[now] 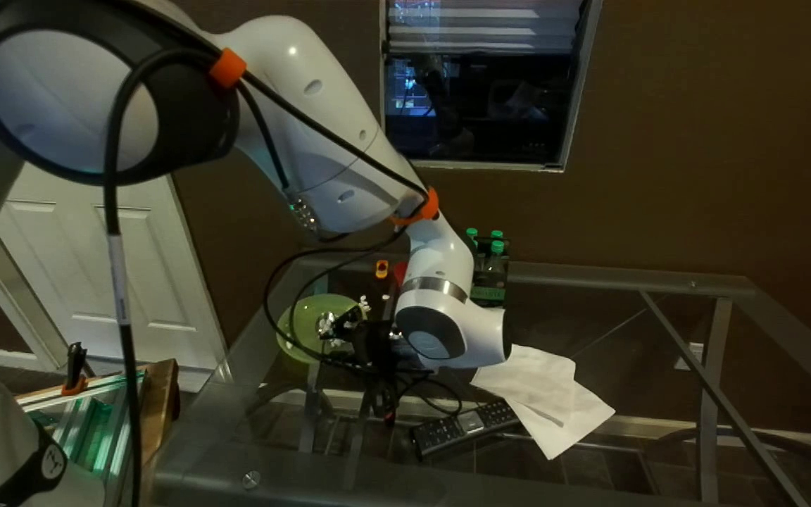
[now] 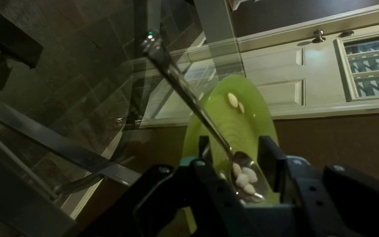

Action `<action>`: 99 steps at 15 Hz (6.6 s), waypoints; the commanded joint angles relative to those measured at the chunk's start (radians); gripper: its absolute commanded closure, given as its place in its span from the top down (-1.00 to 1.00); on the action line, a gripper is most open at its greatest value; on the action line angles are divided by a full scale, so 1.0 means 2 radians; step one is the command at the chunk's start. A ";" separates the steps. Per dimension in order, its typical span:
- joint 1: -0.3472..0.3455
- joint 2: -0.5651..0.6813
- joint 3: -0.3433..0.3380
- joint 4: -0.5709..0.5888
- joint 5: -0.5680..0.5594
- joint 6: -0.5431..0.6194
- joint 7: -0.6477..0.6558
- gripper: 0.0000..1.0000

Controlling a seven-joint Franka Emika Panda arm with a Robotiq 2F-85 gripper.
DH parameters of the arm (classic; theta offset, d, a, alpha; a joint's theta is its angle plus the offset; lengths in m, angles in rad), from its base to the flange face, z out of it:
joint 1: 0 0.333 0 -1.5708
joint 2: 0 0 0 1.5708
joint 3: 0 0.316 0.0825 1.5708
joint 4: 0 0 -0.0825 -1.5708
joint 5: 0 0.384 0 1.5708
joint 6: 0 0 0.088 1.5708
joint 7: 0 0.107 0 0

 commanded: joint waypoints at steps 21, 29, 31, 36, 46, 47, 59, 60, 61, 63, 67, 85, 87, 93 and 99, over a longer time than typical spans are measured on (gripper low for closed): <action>0.055 -0.065 0.008 -0.050 -0.011 0.073 0.014 1.00; 0.074 -0.106 0.010 -0.108 -0.016 0.109 0.029 1.00; 0.080 -0.122 0.011 -0.127 -0.020 0.121 0.032 1.00; 0.093 -0.172 0.021 -0.180 -0.023 0.160 0.032 1.00; 0.121 -0.304 0.026 -0.257 -0.181 0.179 0.029 1.00; 0.124 -0.318 0.029 -0.269 -0.196 0.184 0.022 1.00; 0.146 -0.418 0.014 -0.344 -0.273 0.189 -0.053 1.00; 0.146 -0.420 0.014 -0.345 -0.273 0.189 -0.053 1.00; 0.146 -0.420 0.014 -0.345 -0.273 0.190 -0.053 1.00; 0.146 -0.420 0.014 -0.345 -0.274 0.190 -0.053 1.00; 0.144 -0.472 0.002 -0.386 -0.293 0.300 -0.101 1.00; 0.252 -0.494 -0.114 -0.365 -0.092 0.366 -0.620 1.00; 0.268 -0.465 -0.115 -0.354 -0.043 0.368 -0.687 1.00; 0.258 -0.363 -0.114 -0.297 0.050 0.280 -0.869 1.00; 0.206 -0.352 -0.071 -0.294 0.021 0.256 -0.829 1.00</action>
